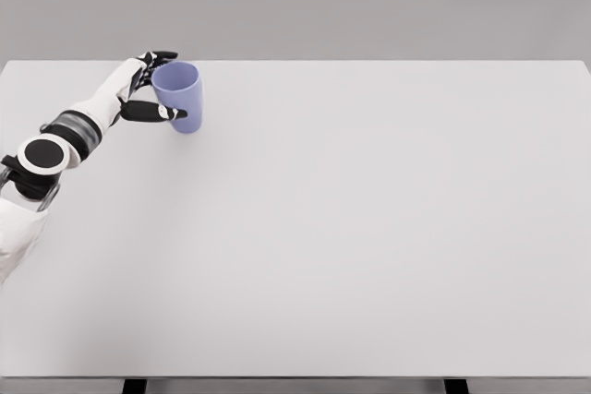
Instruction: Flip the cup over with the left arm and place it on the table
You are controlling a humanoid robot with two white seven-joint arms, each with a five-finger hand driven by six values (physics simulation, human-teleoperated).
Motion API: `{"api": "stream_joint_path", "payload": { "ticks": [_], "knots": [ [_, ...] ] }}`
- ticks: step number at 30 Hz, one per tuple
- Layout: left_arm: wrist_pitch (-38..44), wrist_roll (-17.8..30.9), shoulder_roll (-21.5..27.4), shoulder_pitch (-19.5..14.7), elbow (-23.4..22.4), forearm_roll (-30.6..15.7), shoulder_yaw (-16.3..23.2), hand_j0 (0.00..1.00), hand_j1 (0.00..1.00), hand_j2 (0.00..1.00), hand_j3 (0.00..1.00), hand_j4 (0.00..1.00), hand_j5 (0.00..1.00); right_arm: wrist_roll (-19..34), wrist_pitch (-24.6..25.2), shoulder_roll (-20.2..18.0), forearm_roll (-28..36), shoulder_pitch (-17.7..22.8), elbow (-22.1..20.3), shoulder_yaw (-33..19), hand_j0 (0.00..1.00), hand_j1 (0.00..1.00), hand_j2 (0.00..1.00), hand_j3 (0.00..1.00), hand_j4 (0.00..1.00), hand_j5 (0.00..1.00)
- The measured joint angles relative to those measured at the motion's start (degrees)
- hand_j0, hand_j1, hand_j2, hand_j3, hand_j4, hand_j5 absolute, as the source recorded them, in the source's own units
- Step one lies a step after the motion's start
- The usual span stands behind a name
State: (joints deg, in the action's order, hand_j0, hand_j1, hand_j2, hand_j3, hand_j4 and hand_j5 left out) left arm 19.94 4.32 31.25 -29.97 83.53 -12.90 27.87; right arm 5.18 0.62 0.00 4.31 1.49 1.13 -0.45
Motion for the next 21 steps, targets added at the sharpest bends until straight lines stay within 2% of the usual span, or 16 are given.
{"api": "stream_joint_path", "payload": {
  "ticks": [21],
  "knots": [
    [-1.3,0.0,0.8,0.2,0.7,0.8,0.0,1.0,1.0,1.0,1.0,1.0,1.0,0.0,0.0,0.0,0.0,0.0,0.0,0.0,1.0,1.0,1.0,1.0,1.0,1.0]
  ]
}}
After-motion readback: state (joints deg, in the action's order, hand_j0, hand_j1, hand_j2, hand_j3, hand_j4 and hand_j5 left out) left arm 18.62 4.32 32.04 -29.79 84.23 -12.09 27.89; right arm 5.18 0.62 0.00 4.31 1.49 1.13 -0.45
